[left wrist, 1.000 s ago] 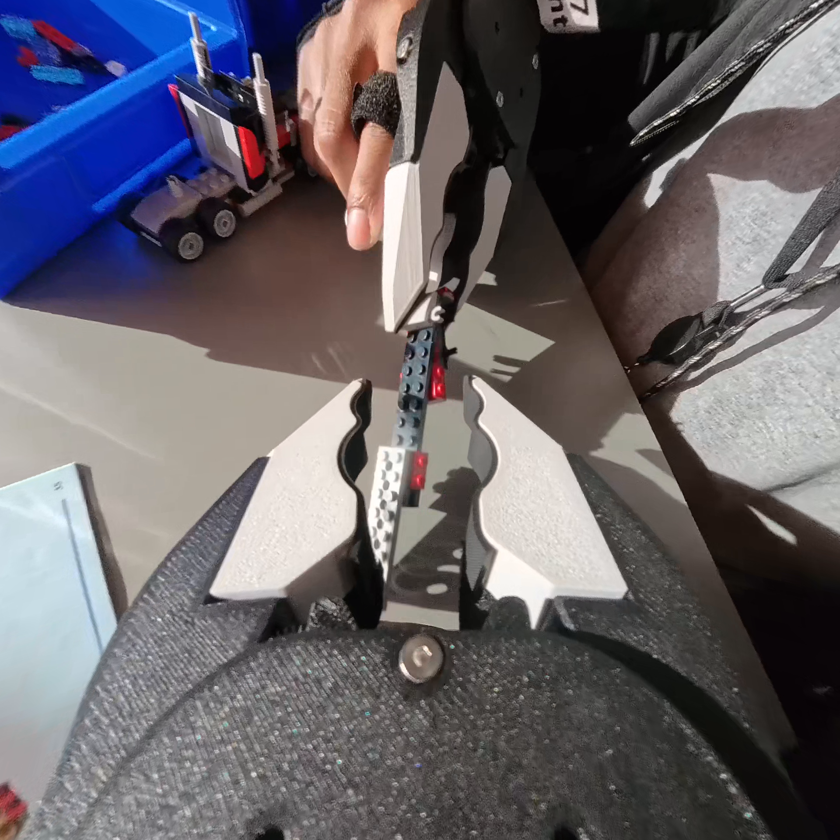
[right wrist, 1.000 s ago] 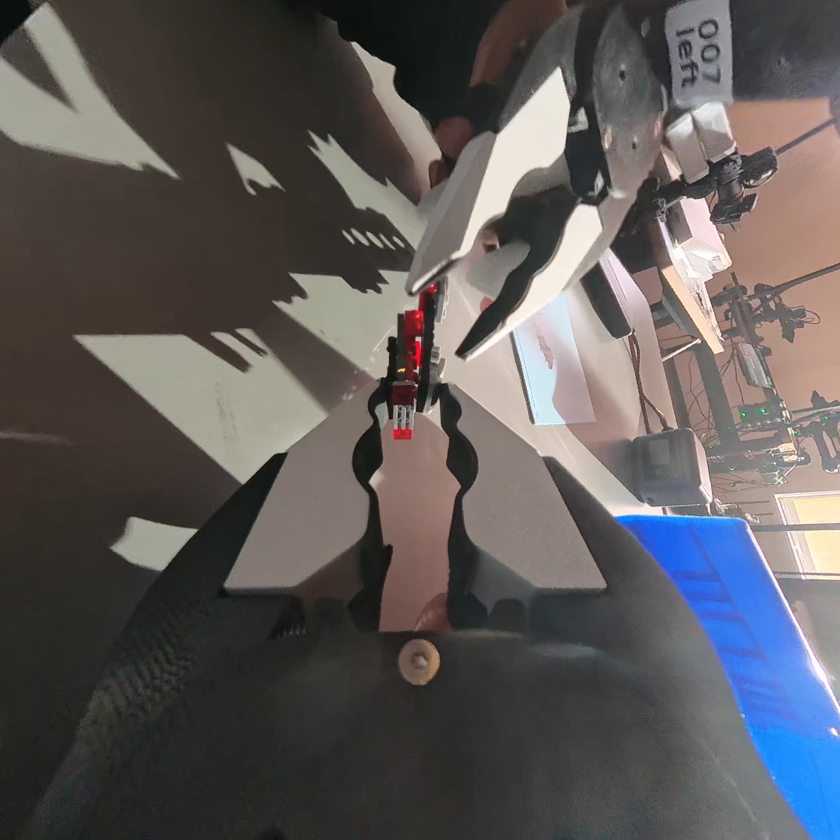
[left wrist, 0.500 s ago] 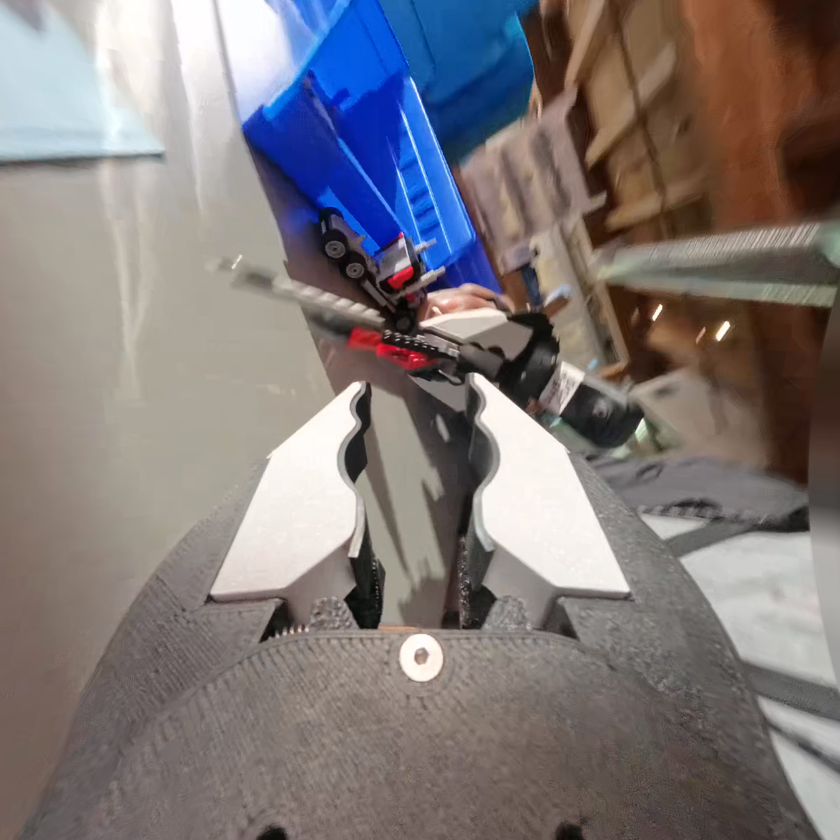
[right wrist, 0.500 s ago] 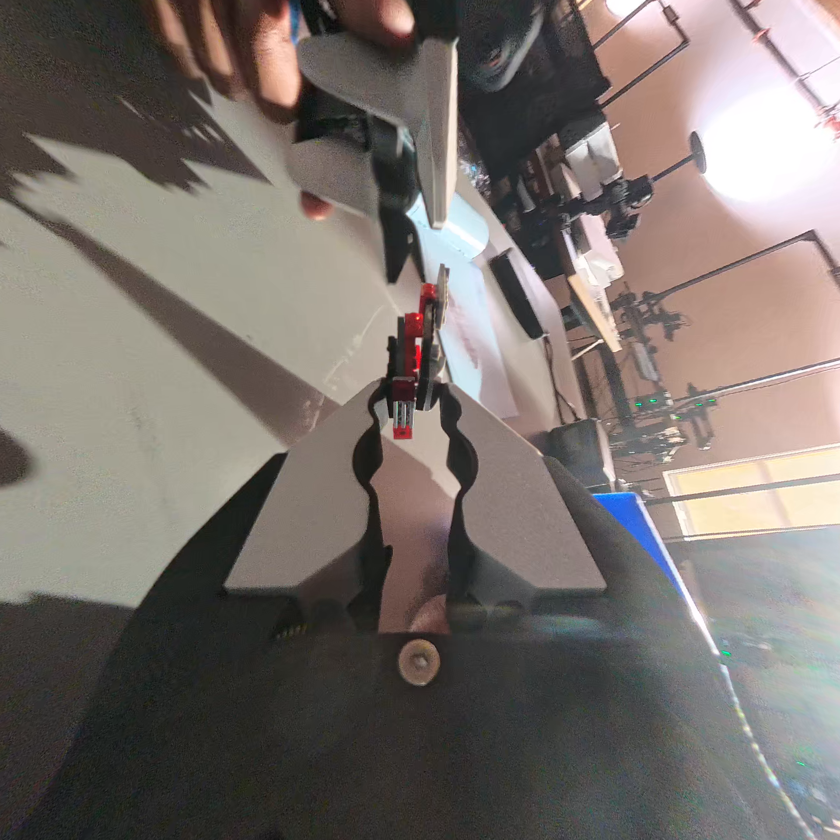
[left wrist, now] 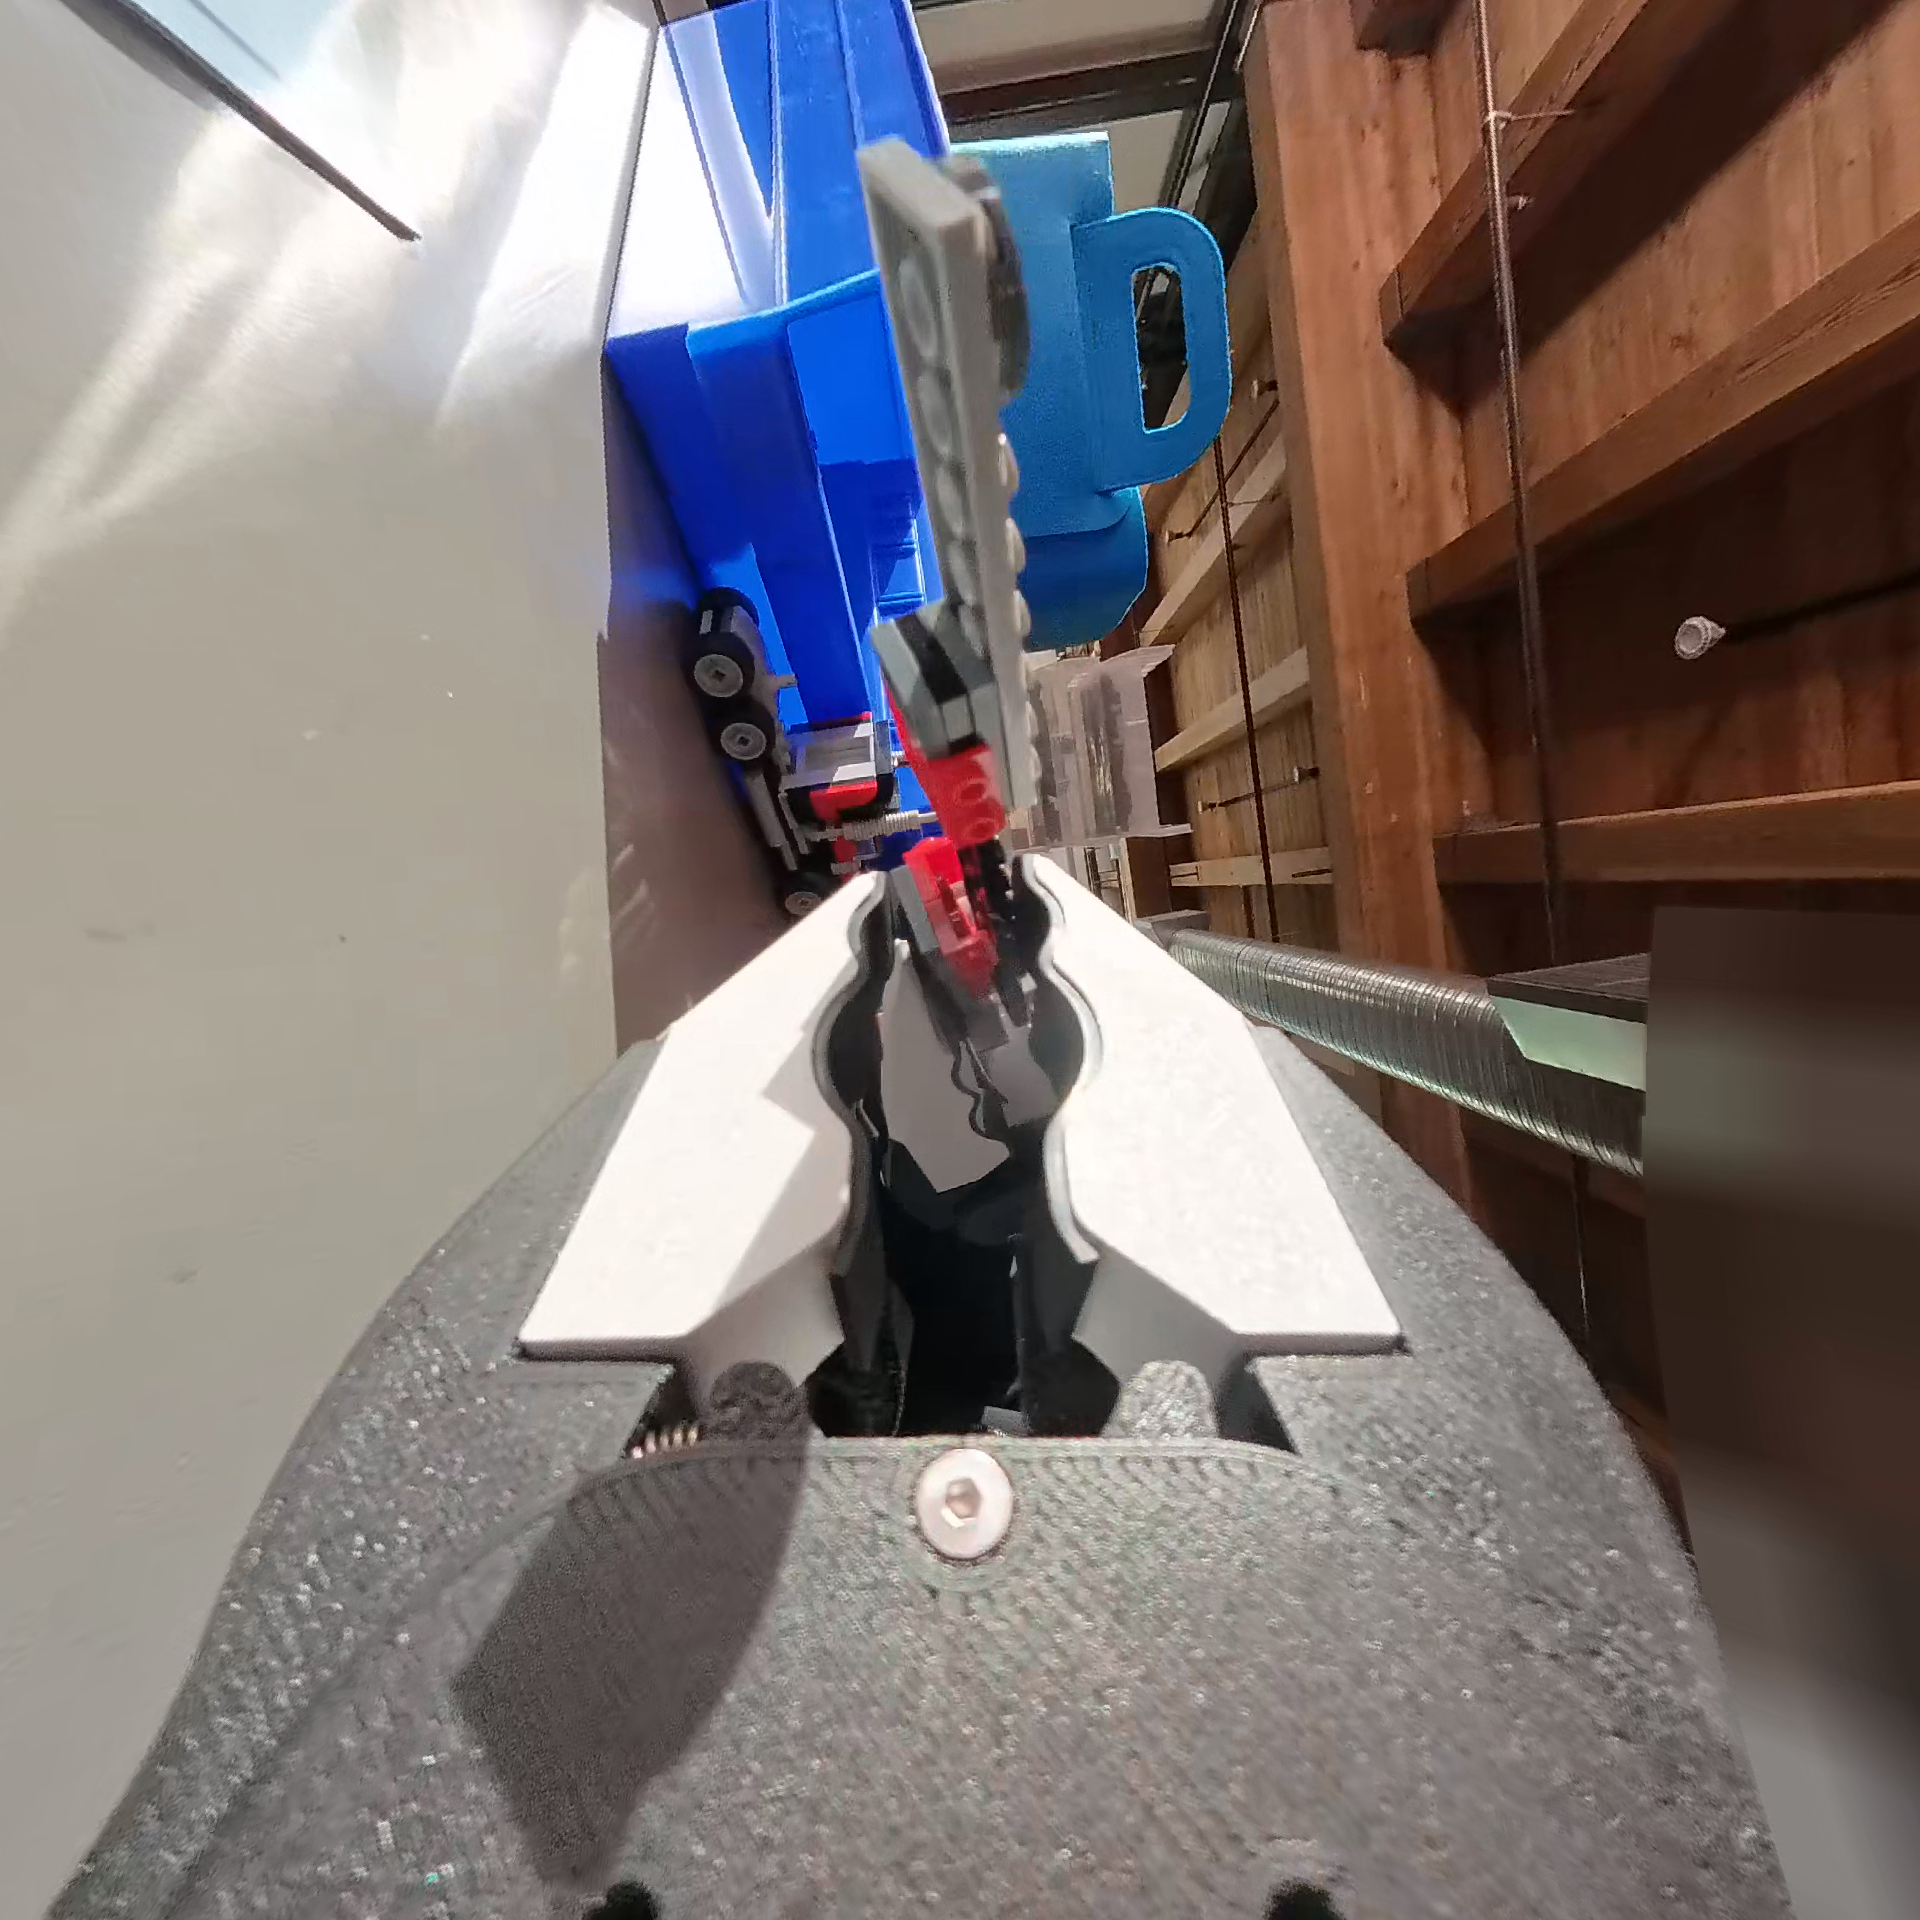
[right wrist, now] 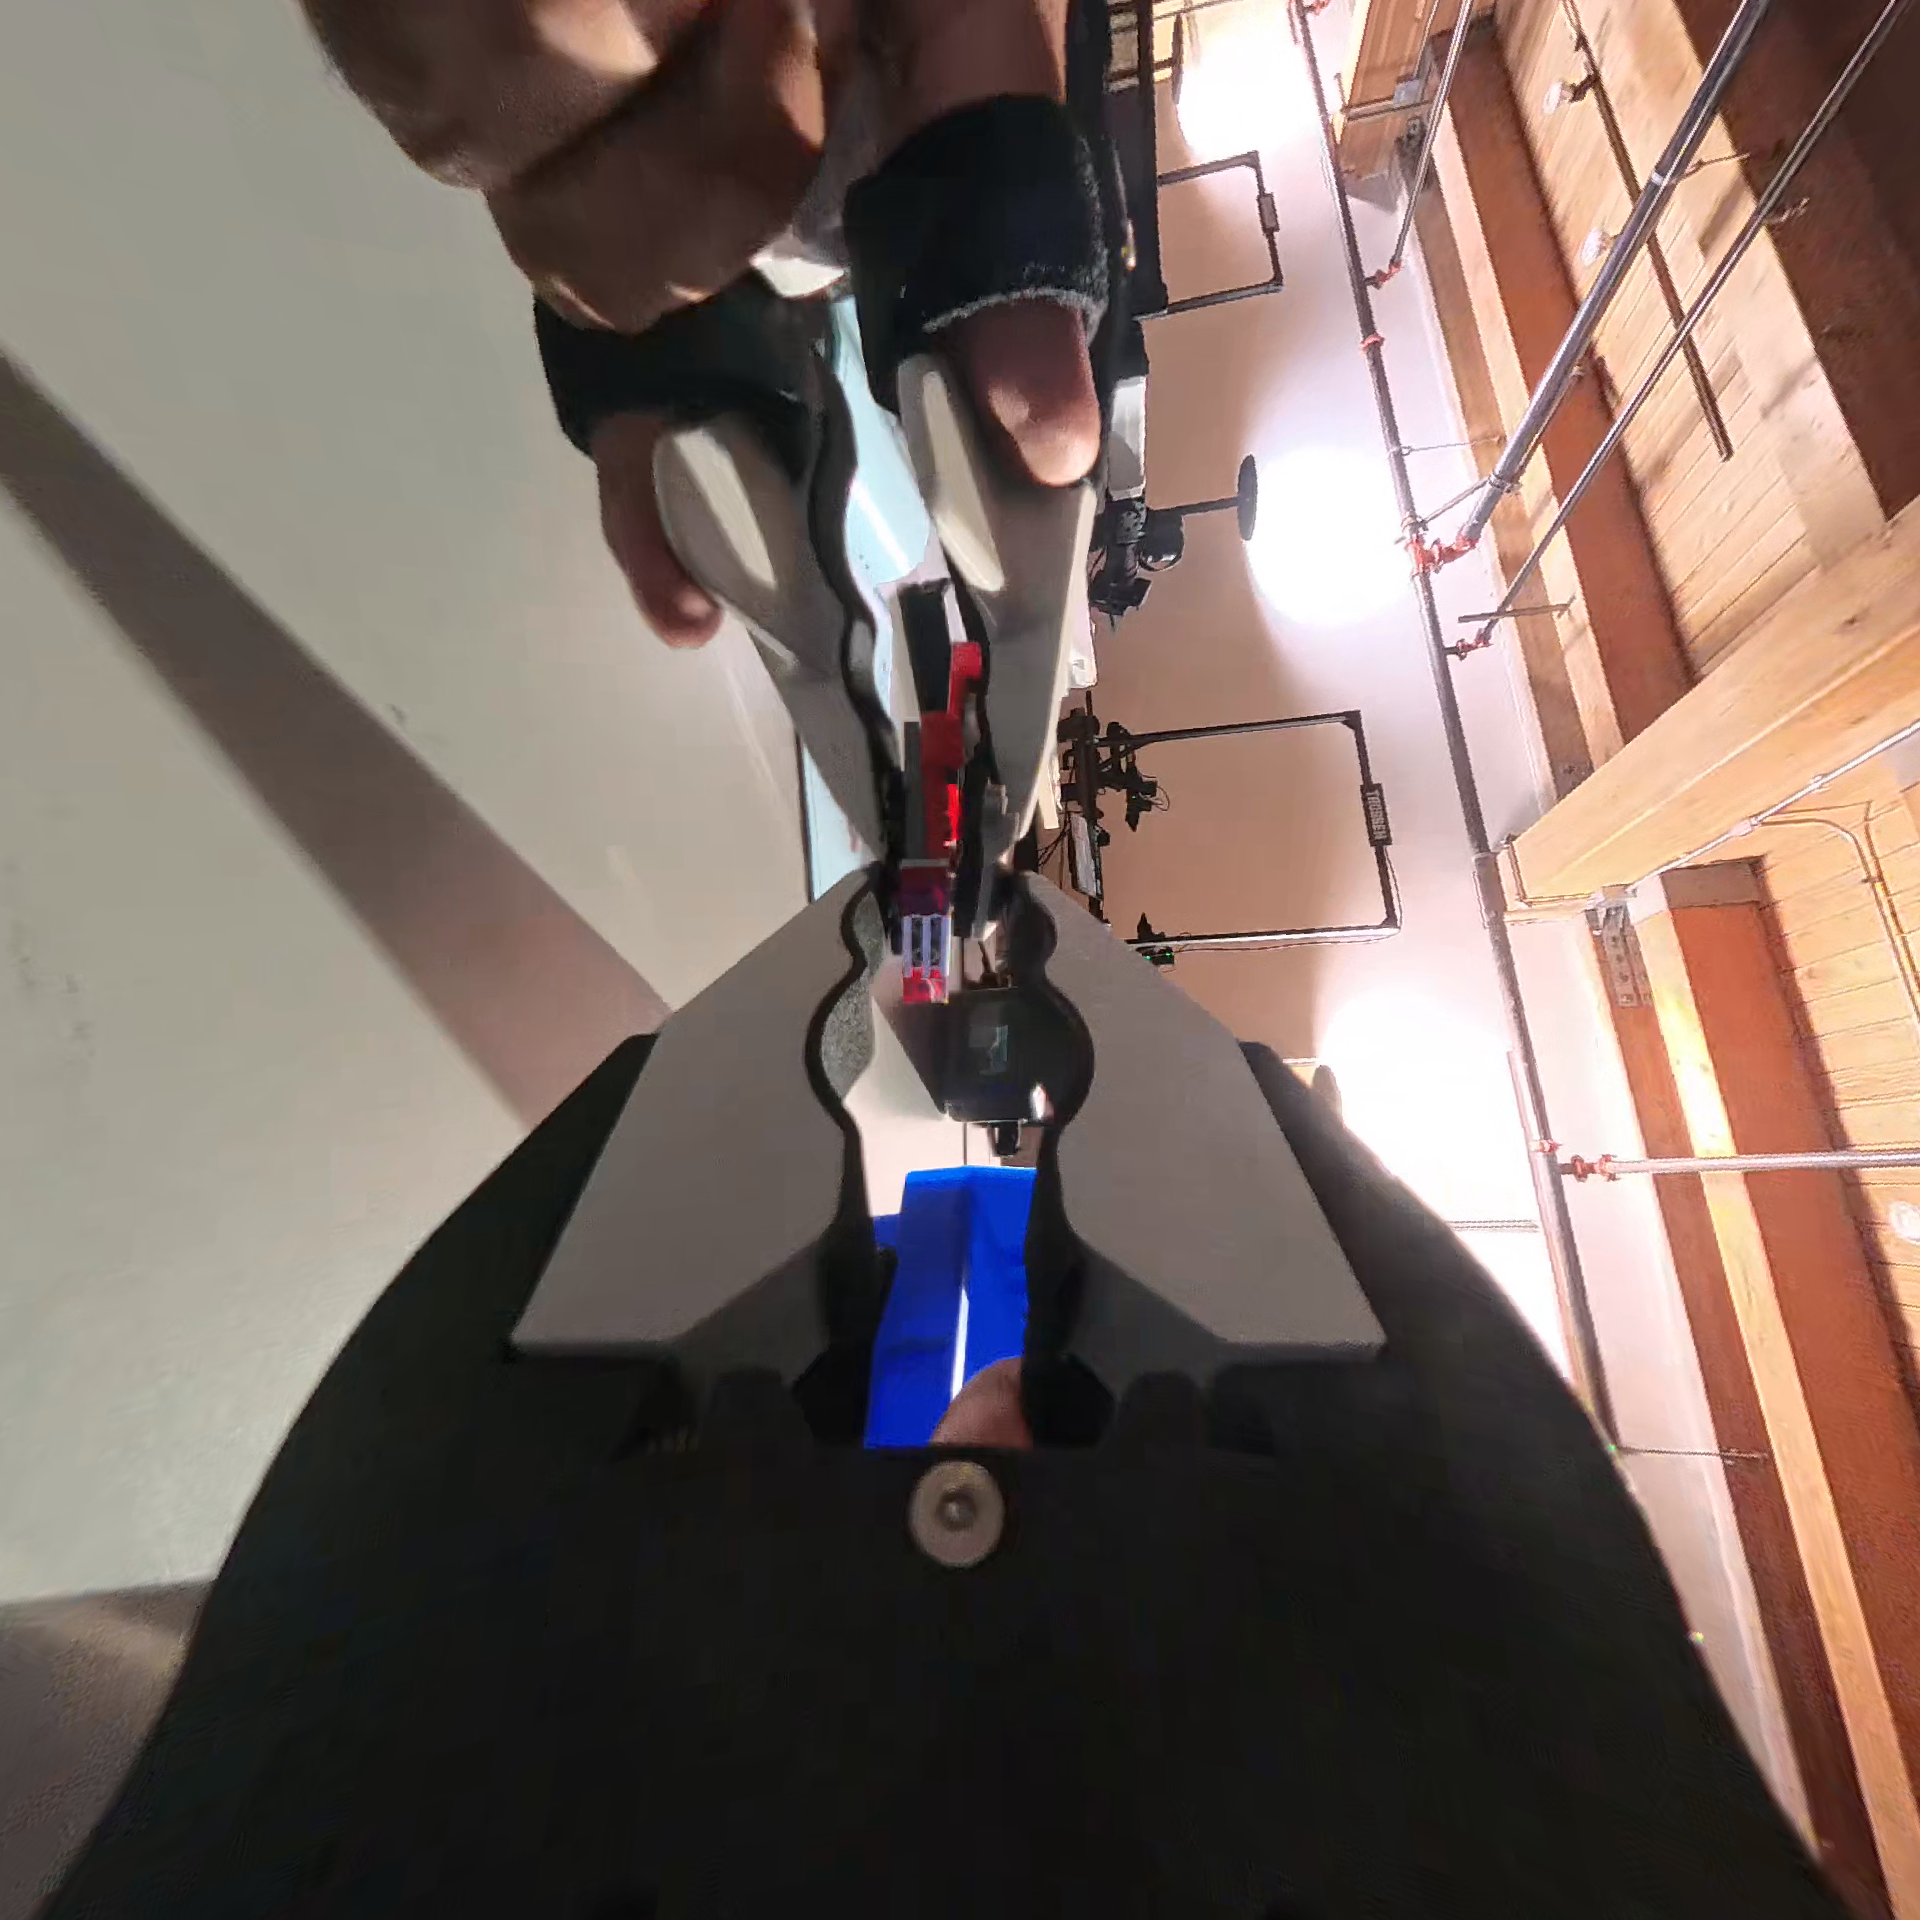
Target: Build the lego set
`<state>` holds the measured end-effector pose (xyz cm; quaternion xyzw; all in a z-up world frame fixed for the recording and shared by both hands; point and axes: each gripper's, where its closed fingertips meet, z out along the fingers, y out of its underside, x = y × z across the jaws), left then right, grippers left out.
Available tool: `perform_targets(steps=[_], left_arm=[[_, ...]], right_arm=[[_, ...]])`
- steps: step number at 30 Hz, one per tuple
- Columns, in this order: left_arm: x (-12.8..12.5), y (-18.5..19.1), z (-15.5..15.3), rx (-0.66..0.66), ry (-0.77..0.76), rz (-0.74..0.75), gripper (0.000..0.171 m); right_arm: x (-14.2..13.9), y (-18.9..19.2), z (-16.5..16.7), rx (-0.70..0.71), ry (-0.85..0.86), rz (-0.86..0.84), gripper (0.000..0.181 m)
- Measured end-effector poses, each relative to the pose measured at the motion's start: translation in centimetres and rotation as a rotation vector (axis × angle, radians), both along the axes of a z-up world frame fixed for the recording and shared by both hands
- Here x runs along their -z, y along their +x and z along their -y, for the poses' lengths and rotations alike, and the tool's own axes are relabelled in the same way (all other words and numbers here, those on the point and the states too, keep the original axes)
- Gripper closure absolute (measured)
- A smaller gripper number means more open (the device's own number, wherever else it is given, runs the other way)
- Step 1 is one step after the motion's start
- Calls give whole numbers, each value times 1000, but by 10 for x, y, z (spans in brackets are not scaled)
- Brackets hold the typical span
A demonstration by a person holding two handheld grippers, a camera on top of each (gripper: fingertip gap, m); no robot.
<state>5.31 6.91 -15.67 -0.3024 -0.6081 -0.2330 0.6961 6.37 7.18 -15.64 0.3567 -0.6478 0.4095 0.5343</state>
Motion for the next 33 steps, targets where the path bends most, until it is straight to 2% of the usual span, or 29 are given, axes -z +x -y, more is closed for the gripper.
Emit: perform_targets(steps=[5, 13, 16, 19, 23, 26, 29, 33], left_arm=[[-9, -6, 6, -36, 13, -47, 154], [-42, -31, 23, -69, 11, -227, 156], [-61, -46, 38, -94, -32, -321, 156], [-83, -63, 48, -96, -113, -415, 157], [-115, -92, 63, -133, -160, -557, 157], [-128, -113, 70, -159, -195, -695, 156], [-127, -117, 77, -162, -162, -800, 157], [-116, -105, 81, -110, -118, -834, 156]], right_arm=[[-9, -7, 4, 37, -46, -14, 154], [-34, -36, 5, 157, -194, 182, 143], [-44, -48, 3, 189, -278, 384, 139], [-58, -58, 6, 176, -406, 706, 136], [-80, -73, 20, 79, -603, 1220, 129], [-97, -94, 33, 0, -730, 1496, 126], [-102, -115, 43, -50, -800, 1601, 123], [-90, -114, 49, -129, -788, 1649, 125]])
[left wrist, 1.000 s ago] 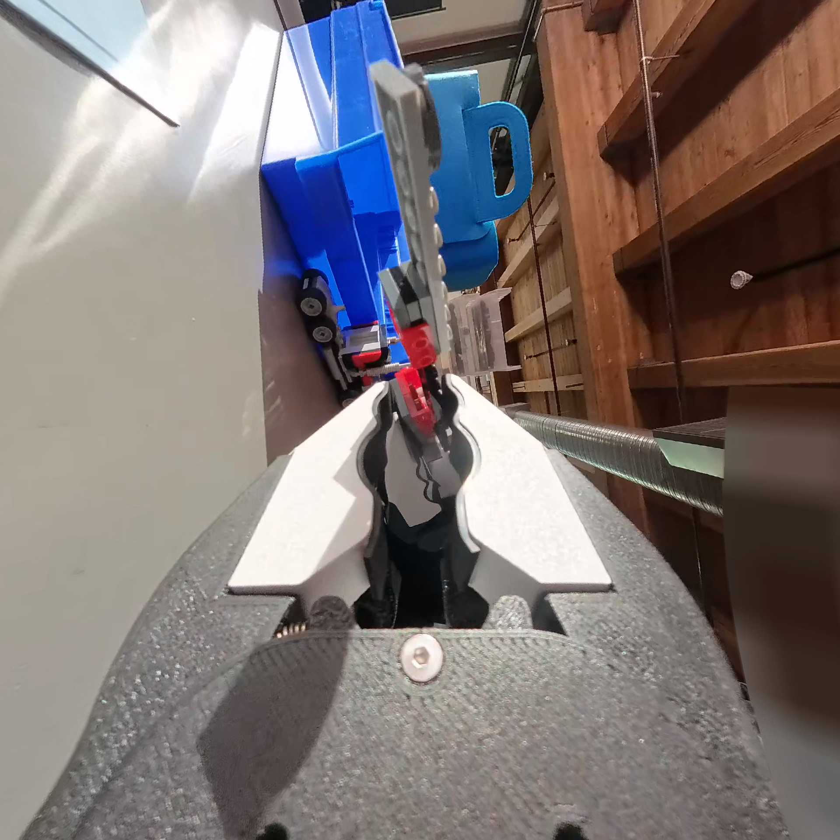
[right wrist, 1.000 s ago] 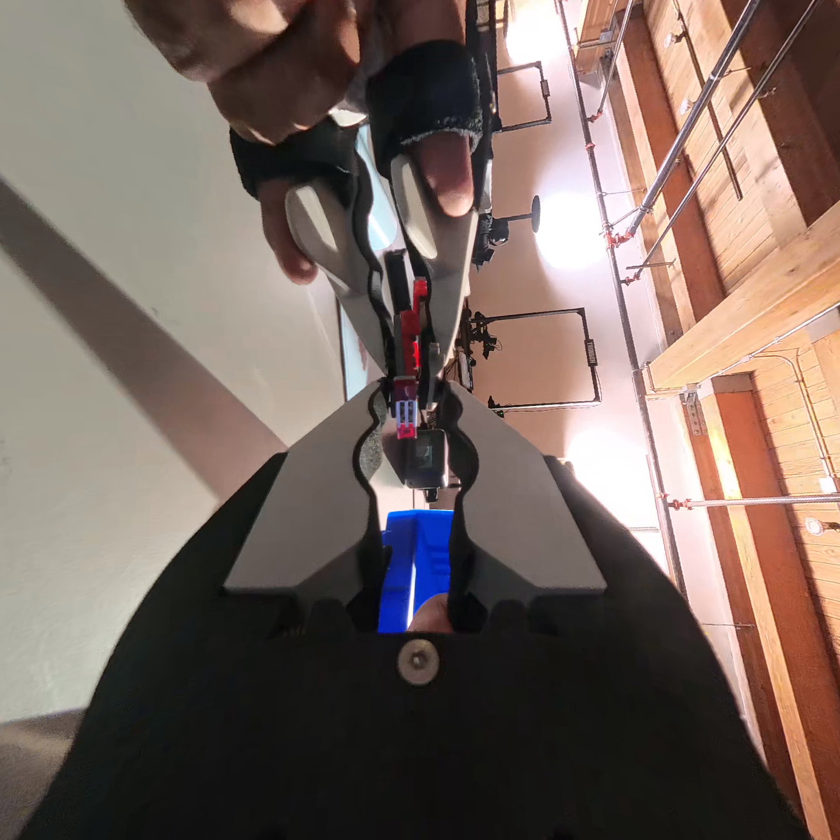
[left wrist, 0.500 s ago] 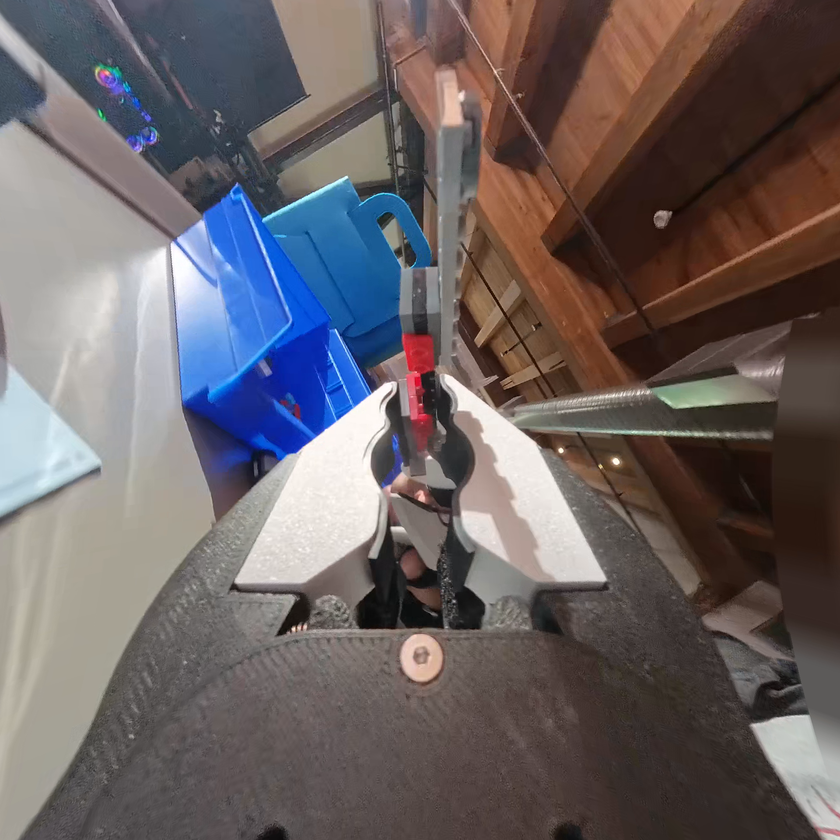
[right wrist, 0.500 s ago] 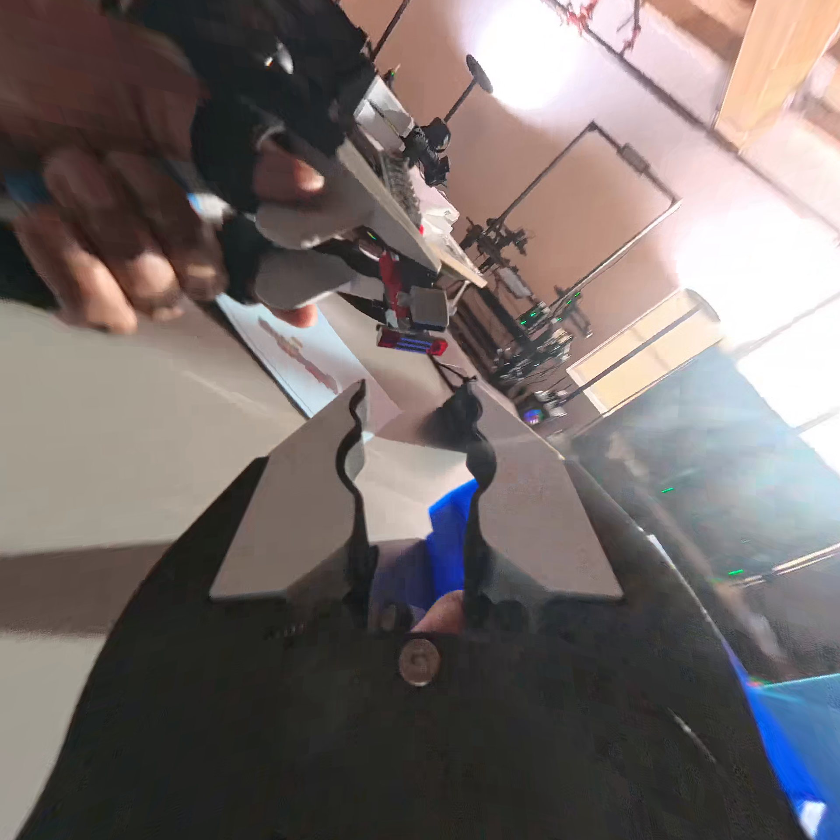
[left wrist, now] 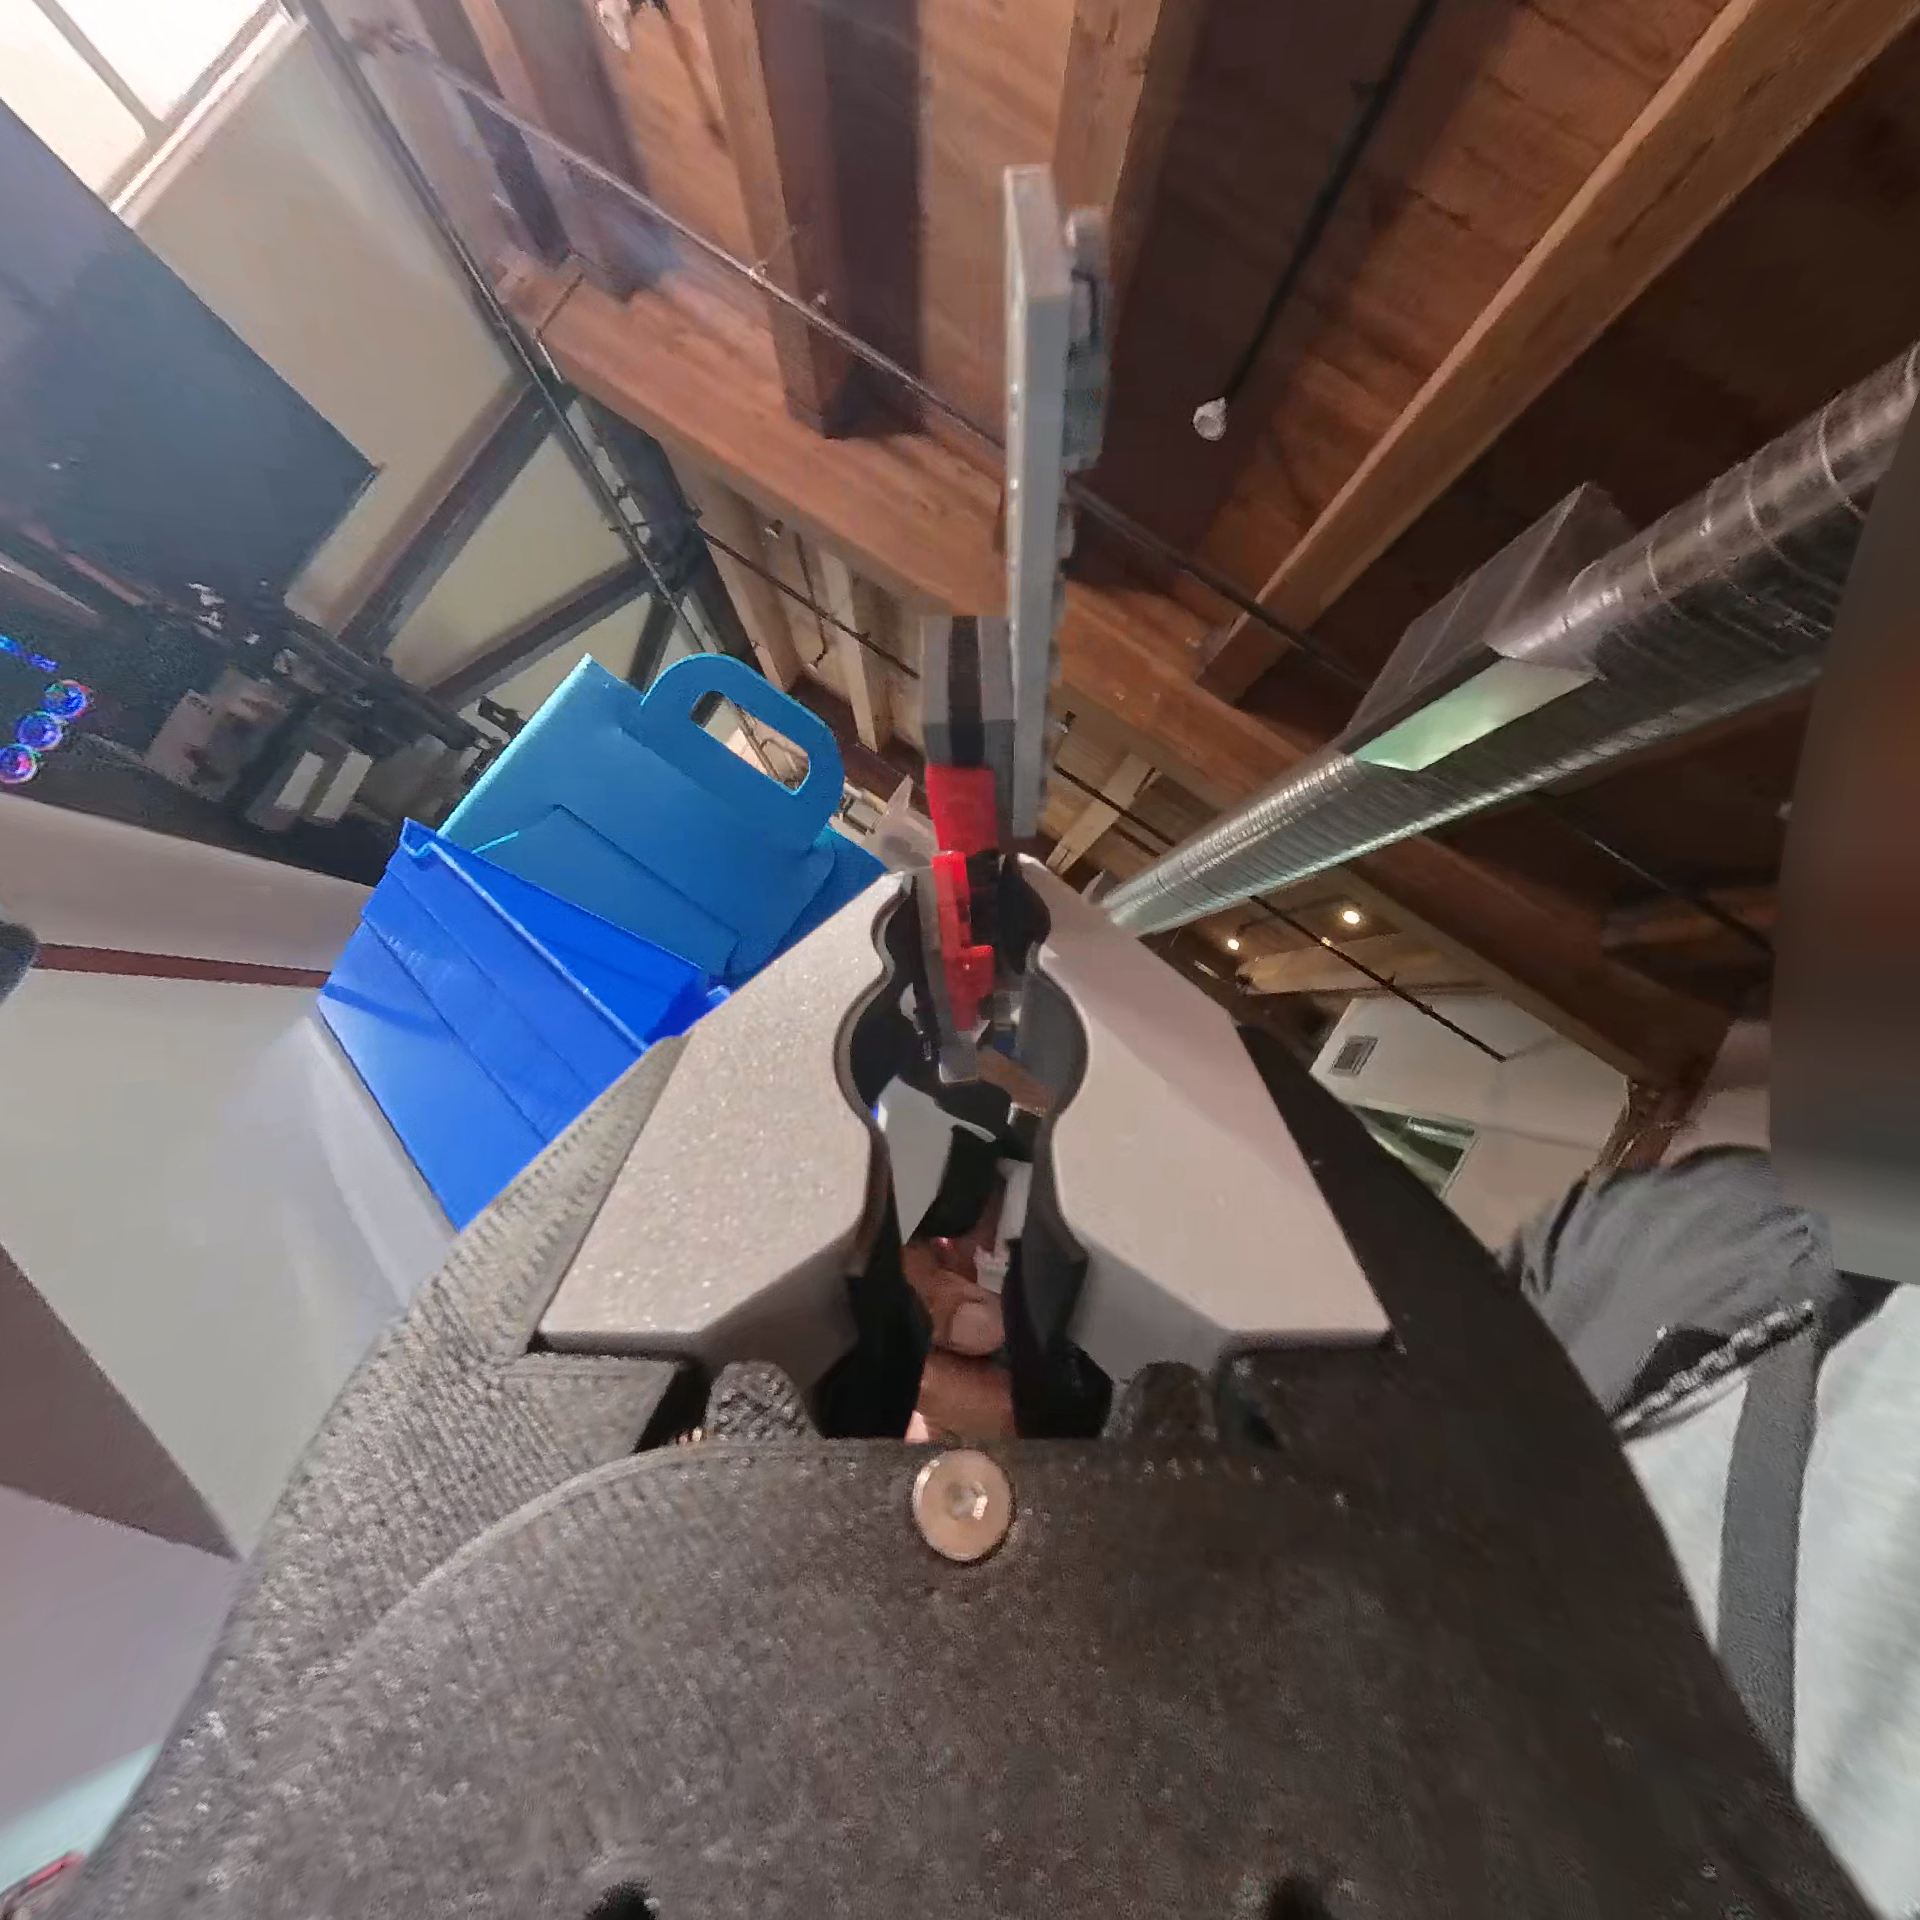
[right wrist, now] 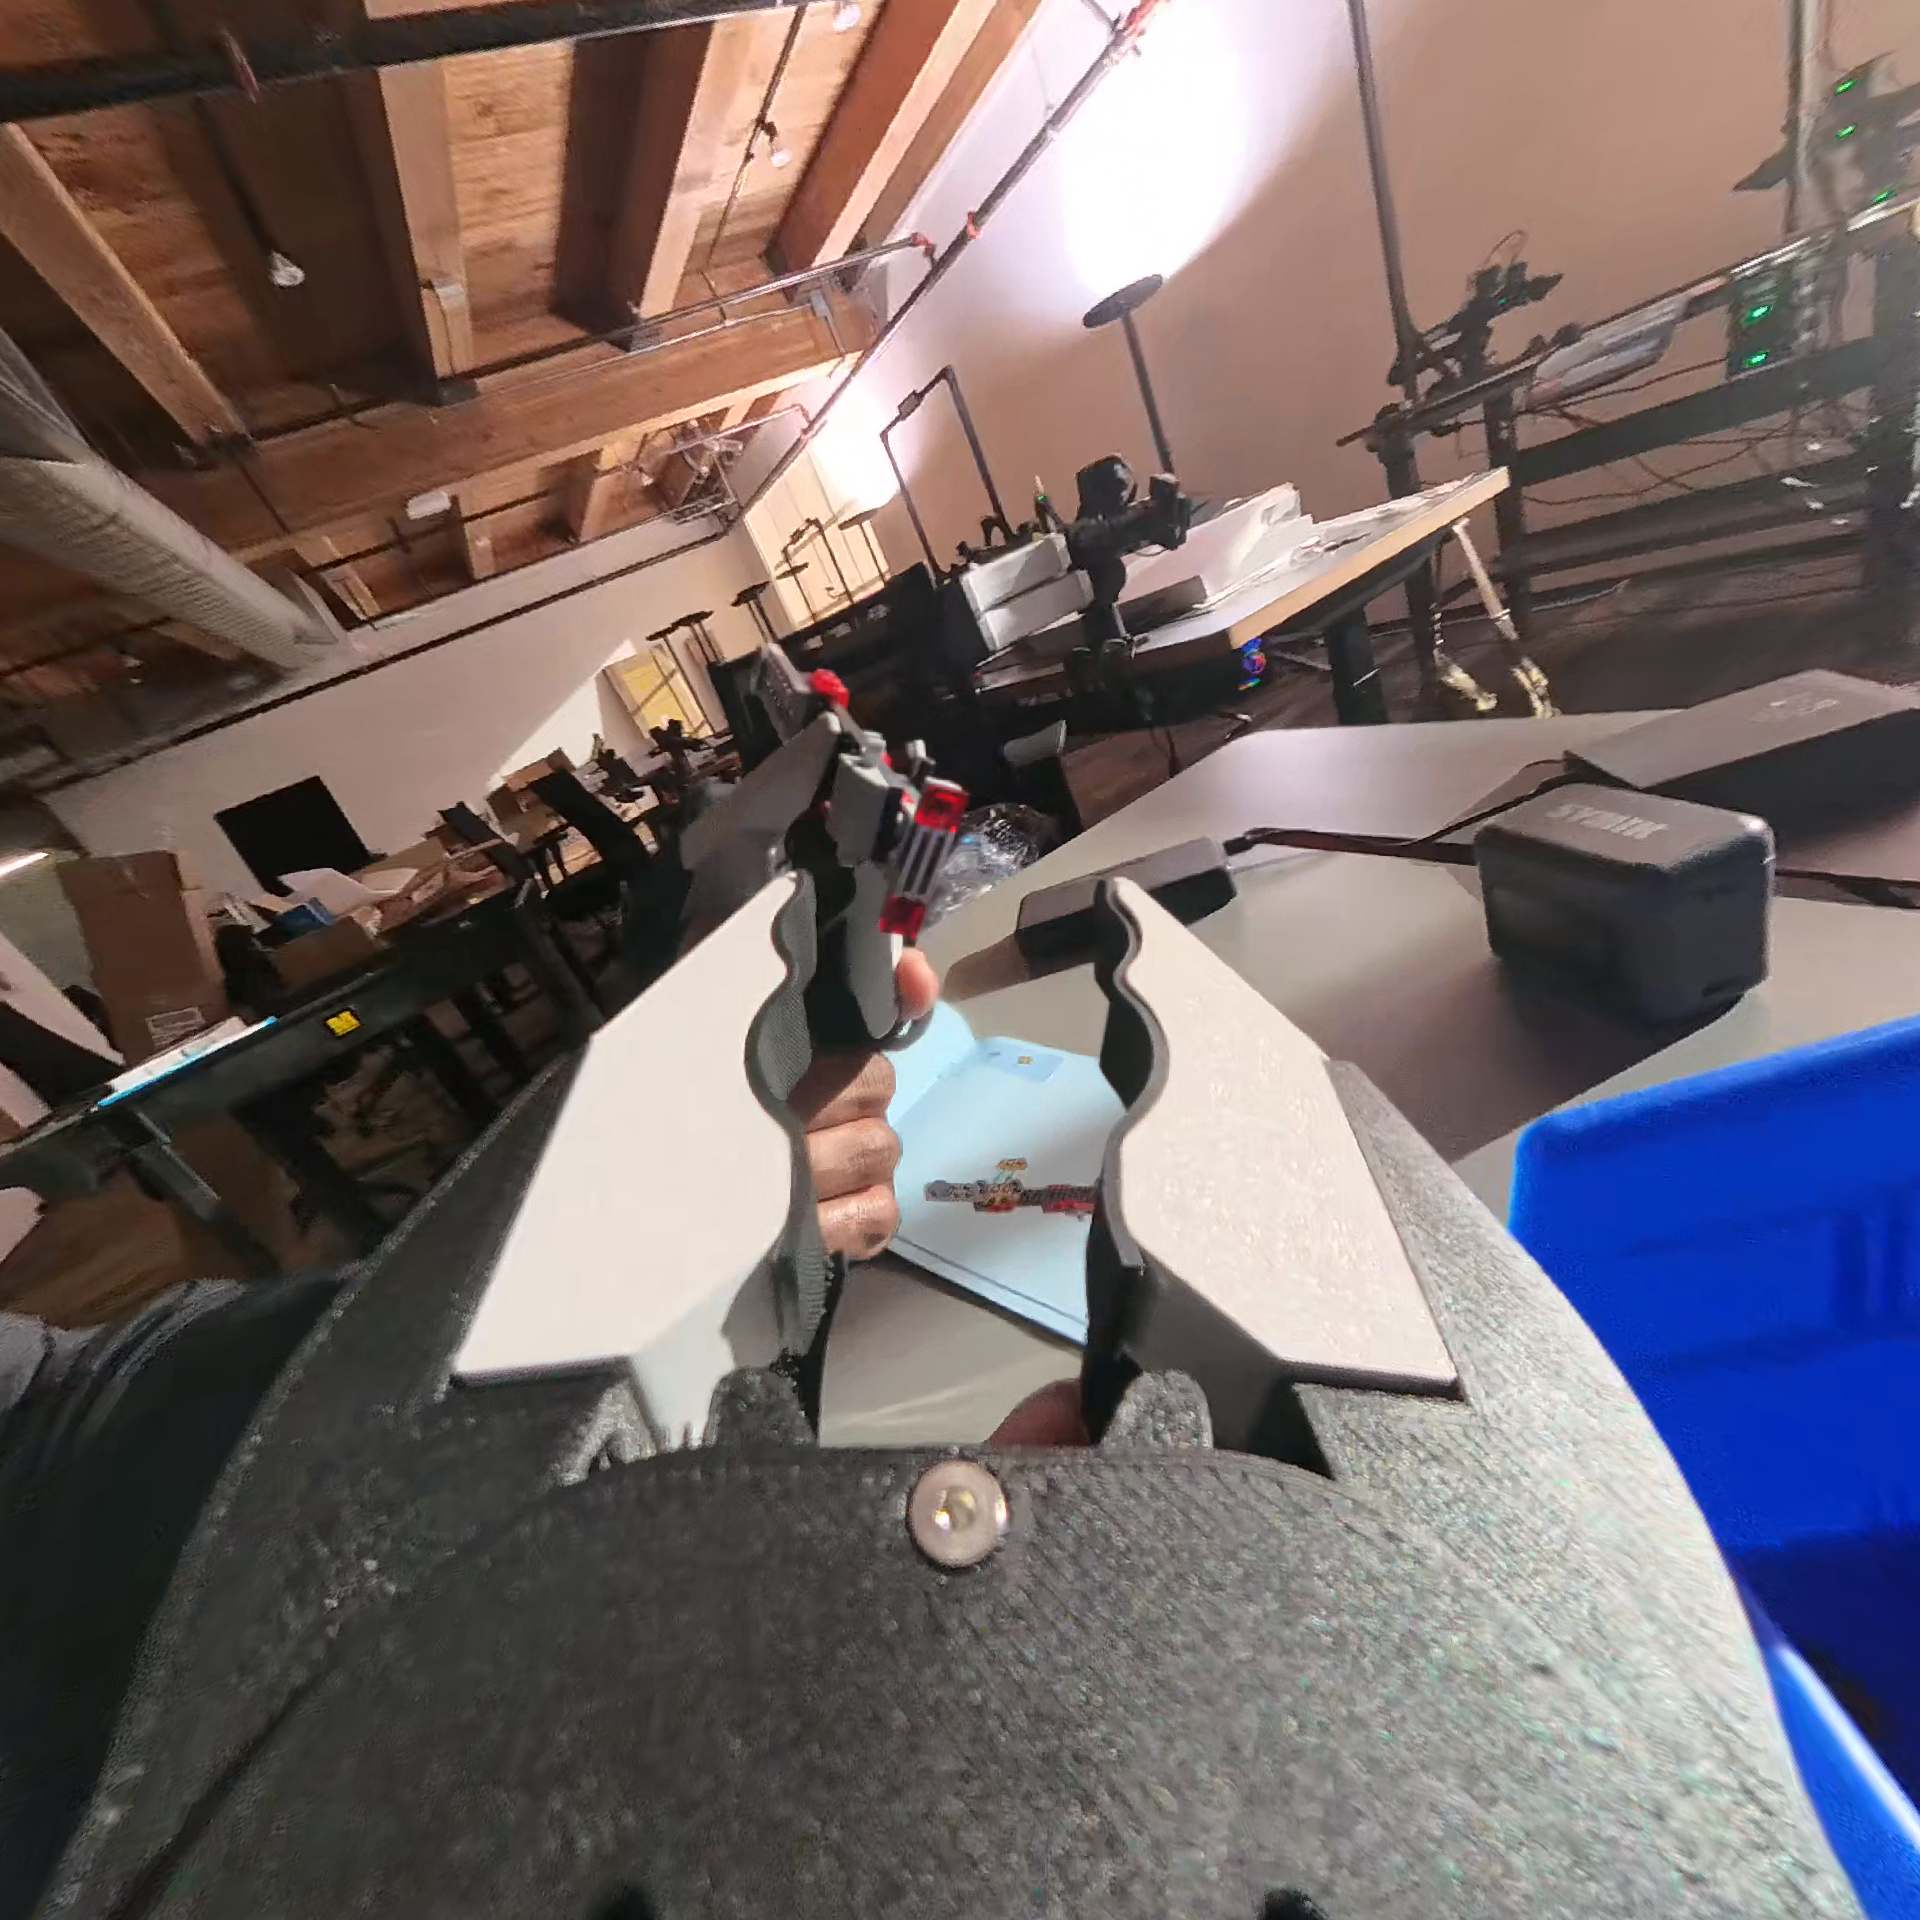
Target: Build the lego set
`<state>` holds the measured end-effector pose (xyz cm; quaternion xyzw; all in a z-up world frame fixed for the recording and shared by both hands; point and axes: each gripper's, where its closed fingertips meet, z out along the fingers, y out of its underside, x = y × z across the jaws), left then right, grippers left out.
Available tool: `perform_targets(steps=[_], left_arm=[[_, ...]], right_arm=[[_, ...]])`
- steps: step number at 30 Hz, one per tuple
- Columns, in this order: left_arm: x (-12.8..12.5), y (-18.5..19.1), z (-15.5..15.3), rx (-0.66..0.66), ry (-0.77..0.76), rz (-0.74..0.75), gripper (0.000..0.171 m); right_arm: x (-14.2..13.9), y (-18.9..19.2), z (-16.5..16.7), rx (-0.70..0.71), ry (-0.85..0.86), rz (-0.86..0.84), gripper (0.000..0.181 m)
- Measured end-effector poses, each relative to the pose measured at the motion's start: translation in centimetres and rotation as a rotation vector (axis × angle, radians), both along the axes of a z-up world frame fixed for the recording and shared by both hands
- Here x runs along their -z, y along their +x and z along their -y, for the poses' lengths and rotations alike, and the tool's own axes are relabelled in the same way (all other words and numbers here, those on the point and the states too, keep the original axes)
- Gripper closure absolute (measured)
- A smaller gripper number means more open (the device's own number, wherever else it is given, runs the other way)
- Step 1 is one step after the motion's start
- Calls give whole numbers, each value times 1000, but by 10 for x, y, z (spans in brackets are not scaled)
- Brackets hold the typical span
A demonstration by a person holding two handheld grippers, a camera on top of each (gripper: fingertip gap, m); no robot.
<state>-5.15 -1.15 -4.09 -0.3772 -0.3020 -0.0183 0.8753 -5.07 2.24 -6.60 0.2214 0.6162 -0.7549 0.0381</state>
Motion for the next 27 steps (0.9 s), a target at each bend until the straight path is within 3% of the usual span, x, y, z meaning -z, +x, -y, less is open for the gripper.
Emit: perform_targets(steps=[3, 12, 18, 21, 27], left_arm=[[3, 7, -5, 45, -42, -32, 156], [8, 12, -12, 183, -4, -19, 156], [17, 12, -15, 240, 15, 3, 156], [17, 15, -18, 257, 20, 12, 156], [13, 19, -22, 253, -8, -4, 156]], right_arm=[[9, 3, -2, -38, -43, 37, 132], [0, 27, -1, -229, -214, 61, 149], [16, 28, 5, -234, -156, 70, 154], [23, 28, 5, -211, -140, 78, 167], [16, 33, 0, -200, -171, 34, 168]])
